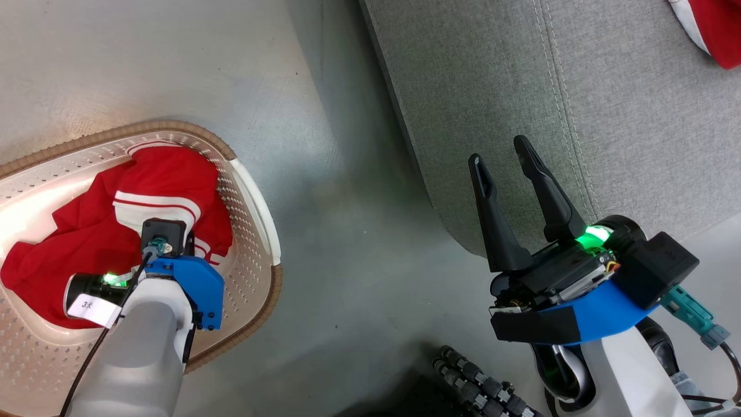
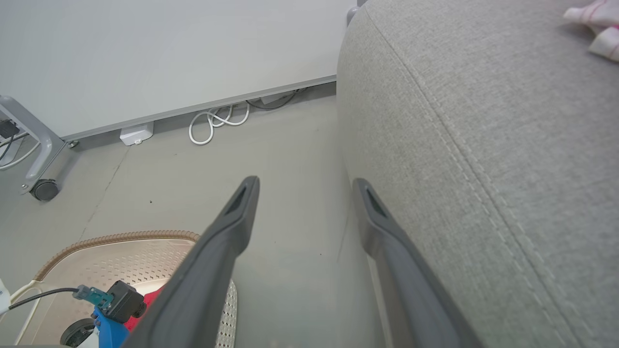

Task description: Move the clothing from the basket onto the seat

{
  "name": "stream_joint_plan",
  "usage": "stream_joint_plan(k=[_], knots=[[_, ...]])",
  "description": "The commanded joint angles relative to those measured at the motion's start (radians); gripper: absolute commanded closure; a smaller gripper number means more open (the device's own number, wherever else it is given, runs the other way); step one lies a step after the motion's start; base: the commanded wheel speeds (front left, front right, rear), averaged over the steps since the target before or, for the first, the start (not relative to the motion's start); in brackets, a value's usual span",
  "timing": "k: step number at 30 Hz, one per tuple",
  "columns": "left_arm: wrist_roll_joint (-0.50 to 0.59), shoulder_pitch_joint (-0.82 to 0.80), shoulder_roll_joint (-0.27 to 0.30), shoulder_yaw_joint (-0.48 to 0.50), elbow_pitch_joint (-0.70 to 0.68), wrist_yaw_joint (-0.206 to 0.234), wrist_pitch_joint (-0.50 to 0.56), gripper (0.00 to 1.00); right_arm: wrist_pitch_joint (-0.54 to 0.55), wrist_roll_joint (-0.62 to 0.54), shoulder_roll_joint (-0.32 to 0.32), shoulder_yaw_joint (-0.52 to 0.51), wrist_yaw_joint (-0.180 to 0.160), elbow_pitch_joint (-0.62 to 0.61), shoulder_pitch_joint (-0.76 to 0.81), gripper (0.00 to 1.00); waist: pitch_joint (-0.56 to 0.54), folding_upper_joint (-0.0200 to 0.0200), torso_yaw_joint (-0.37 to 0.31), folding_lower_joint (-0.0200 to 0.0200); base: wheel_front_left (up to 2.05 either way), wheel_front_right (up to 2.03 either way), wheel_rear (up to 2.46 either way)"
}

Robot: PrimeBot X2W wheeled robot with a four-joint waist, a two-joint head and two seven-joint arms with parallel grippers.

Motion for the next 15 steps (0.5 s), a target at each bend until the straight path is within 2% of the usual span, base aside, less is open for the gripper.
stream_joint_plan(k=[1,15], knots=[[-0.004,-0.012,0.001,0.001,0.002,-0.001,-0.003,1.0,-0.004,0.001,0.002,0.0,0.001,-0.001,0.009,0.0,-0.001,0.0,0.0,-0.0001,0.0,0.0,0.0],[-0.032,-0.022,0.007,0.001,0.016,-0.01,-0.041,1.0,-0.004,-0.002,0.002,0.015,0.001,0.018,-0.018,0.0,-0.029,0.0,-0.012,-0.0001,0.0,0.0,0.0]])
